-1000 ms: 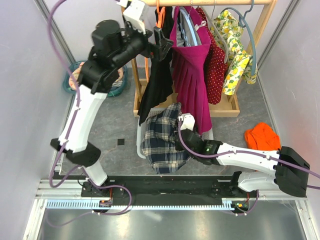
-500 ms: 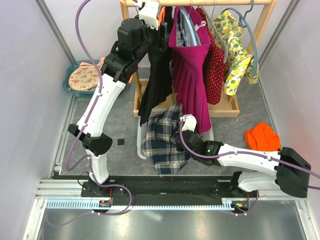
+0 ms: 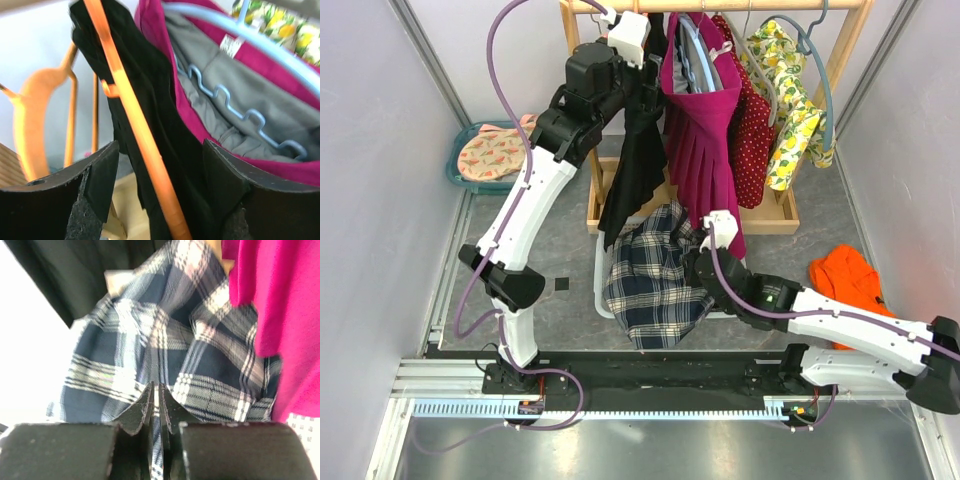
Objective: Remove the skirt from the hanger
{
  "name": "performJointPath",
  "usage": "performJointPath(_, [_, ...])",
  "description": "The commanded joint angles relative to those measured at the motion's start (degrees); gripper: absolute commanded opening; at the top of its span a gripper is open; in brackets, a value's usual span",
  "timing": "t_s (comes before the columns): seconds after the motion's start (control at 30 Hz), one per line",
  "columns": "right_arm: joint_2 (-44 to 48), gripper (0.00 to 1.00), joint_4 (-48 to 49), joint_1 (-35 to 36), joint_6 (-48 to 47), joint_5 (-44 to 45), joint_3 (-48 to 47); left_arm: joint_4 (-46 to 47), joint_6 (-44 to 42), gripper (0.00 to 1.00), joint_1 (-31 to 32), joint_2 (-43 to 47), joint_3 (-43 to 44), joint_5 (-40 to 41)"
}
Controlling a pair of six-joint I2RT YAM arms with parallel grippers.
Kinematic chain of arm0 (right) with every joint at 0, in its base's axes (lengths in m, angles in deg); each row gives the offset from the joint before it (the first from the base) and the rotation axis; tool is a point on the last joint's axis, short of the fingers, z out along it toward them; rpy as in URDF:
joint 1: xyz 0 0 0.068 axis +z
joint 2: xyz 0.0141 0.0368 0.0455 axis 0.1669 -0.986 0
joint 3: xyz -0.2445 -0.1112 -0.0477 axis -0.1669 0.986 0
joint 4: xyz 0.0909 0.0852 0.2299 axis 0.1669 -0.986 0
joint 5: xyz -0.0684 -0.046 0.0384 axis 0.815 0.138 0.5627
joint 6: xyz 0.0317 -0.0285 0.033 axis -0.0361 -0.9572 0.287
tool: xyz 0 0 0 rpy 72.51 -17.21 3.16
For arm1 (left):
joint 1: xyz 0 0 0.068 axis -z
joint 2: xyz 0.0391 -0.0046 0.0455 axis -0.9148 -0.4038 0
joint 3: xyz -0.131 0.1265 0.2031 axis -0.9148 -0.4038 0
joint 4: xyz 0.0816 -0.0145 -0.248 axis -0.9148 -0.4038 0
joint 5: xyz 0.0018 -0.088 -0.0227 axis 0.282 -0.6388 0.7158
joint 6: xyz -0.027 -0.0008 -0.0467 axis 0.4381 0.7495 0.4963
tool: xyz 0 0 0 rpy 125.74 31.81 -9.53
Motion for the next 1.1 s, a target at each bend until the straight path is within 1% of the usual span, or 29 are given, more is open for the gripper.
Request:
performJointPath(0.0, [1.98,0.13,-2.64,0.17,-2.58,3.86,-4.69,-1.13,-2.31,0.72,-0.42,0.22,-1.36,-0.78])
performJointPath(0.03, [2.24,0.13,-2.91,0.25,-2.67,4.39,-5.21,-1.31,-2.49,0.67,-0.51,0.3,-1.71,-1.04])
performJointPath(0.07, [2.42,0.13,-3.0,0.17,-2.76,4.48,-5.3,-1.48,-2.49,0.55,-0.69,0.39,-1.71,-1.3])
performJointPath(0.1, [2.59,0.13,-3.17,0.17,-2.84,4.66,-5.48,-1.92,-2.57,0.49,-0.69,0.48,-1.8,-1.48])
performJointPath(0.13, [3.12,0.13,-3.35,0.17,-2.84,4.92,-5.83,-2.01,-2.75,0.36,-0.69,0.57,-2.06,-1.92])
performJointPath(0.23, [4.08,0.13,-3.7,0.25,-2.93,5.62,-6.36,-2.36,-2.93,0.21,-0.86,0.66,-2.06,-2.18])
performJointPath(0.27, [4.26,0.13,-3.87,0.17,-2.93,6.06,-6.53,-2.36,-2.93,0.12,-0.95,0.74,-2.15,-2.18])
performJointPath(0.3, [4.44,0.13,-3.96,0.17,-3.19,6.24,-6.62,-2.45,-3.1,0.09,-0.95,0.83,-1.98,-2.45])
performJointPath(0.33, [4.61,0.13,-4.05,0.17,-3.37,6.33,-6.97,-2.54,-3.28,0.03,-0.95,0.92,-1.8,-2.88])
performJointPath(0.5, [4.79,0.11,-4.31,0.17,-3.37,6.5,-7.07,-2.45,-4.07,0.02,-0.95,1.01,-0.84,-3.24])
performJointPath(0.67, [5.14,0.09,-4.23,0.17,-2.49,5.71,-5.92,0.7,-5.91,0.02,-0.95,1.1,3.47,-0.69])
performJointPath(0.8, [6.19,0.08,-4.23,0.25,-2.14,5.8,-5.04,2.82,-7.5,0.02,-0.95,3.55,6.1,0.8])
performJointPath(0.93, [7.16,0.08,-4.4,0.08,-2.49,6.33,-4.87,3.09,-7.15,0.02,-0.95,9.08,4.71,-0.07])
performJointPath(1.03, [7.6,0.18,-4.31,0.17,-3.11,6.59,-5.74,2.91,-6.09,0.02,-0.95,14.6,0.93,-1.3])
performJointPath(1.07, [7.78,0.29,-4.31,0.08,-3.72,6.68,-6.53,2.91,-5.66,0.02,-0.95,16.02,-0.9,-1.91])
